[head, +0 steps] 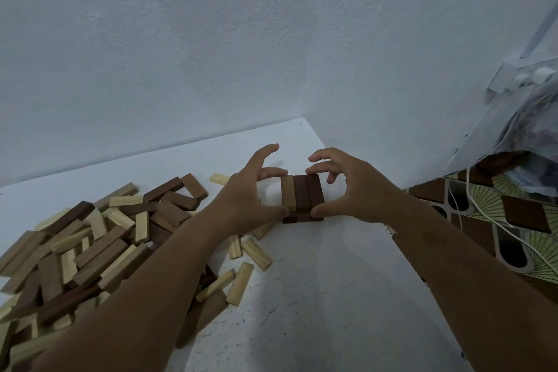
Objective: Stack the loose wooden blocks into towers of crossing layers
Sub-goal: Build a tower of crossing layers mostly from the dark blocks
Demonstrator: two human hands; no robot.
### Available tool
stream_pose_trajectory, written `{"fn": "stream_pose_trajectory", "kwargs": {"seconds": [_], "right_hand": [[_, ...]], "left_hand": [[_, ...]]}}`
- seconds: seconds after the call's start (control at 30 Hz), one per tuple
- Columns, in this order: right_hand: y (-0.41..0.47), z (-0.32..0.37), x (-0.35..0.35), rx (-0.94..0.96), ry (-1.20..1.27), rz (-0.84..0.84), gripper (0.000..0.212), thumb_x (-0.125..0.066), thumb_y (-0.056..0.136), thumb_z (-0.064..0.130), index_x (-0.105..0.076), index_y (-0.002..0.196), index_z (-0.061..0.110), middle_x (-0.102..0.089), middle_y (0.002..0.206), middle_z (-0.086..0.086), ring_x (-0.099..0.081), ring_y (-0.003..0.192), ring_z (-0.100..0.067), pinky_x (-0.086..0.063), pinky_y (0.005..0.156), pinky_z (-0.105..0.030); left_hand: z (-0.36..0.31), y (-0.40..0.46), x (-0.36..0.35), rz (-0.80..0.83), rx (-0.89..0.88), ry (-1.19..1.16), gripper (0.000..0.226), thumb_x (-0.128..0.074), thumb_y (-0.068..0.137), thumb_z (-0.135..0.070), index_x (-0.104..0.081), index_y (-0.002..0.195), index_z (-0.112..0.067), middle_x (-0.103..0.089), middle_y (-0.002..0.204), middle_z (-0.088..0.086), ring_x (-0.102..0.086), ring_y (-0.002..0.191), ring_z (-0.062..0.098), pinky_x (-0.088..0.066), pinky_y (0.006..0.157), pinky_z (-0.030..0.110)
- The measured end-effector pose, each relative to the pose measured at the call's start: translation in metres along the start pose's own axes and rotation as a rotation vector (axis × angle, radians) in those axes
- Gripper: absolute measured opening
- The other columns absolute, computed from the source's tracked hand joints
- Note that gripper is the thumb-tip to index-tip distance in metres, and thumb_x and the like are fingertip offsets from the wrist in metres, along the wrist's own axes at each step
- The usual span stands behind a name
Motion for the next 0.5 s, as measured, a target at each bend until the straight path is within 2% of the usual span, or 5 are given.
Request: {"fn": "stream_pose_trajectory", "kwargs": {"seconds": [0.17,0.3,0.5], "right_hand": [[0.0000,-0.0032,0.0009,0.002,-0.005,0.001,0.085,-0.093,0.057,0.042,-0.044,0.128,0.042,-0.060,0.118,0.030,-0.053,0.099,-0.004,-0.042,0.072,-0.018],[0.0002,-0.0045,0.0007,0.008,-0.009,-0.006,0.086,-0.093,0.057,0.042,-0.045,0.129,0.040,-0.061,0.119,0.029,-0.053,0.098,-0.005,-0.043,0.073,-0.019],[0.0004,-0.0049,-0.0021,0.021,-0.023,-0.024,0.087,-0.092,0.056,0.045,-0.045,0.129,0.041,-0.060,0.120,0.030,-0.054,0.099,-0.007,-0.046,0.078,-0.022]], "left_hand": [[0.0016,0.0009,-0.0016,-0.005,-0.003,0.005,0.105,-0.086,0.069,-0.021,-0.020,0.148,-0.041,-0.060,0.129,-0.019,-0.047,0.124,0.000,-0.034,0.094,0.015],[0.0006,0.0010,-0.0014,-0.003,-0.010,0.000,0.104,-0.087,0.069,-0.022,-0.021,0.148,-0.039,-0.060,0.129,-0.019,-0.047,0.126,0.002,-0.036,0.102,0.025],[0.0017,0.0001,-0.0015,-0.005,-0.013,-0.005,0.105,-0.087,0.069,-0.025,-0.021,0.148,-0.040,-0.059,0.130,-0.021,-0.046,0.125,-0.001,-0.038,0.099,0.024]]}}
Point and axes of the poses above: each hand's wrist, its own y-axis towards the middle knuckle, its own x-axis out of the back of the hand, z = x × y, the point moved 4 cm from there along y, towards the middle knuckle
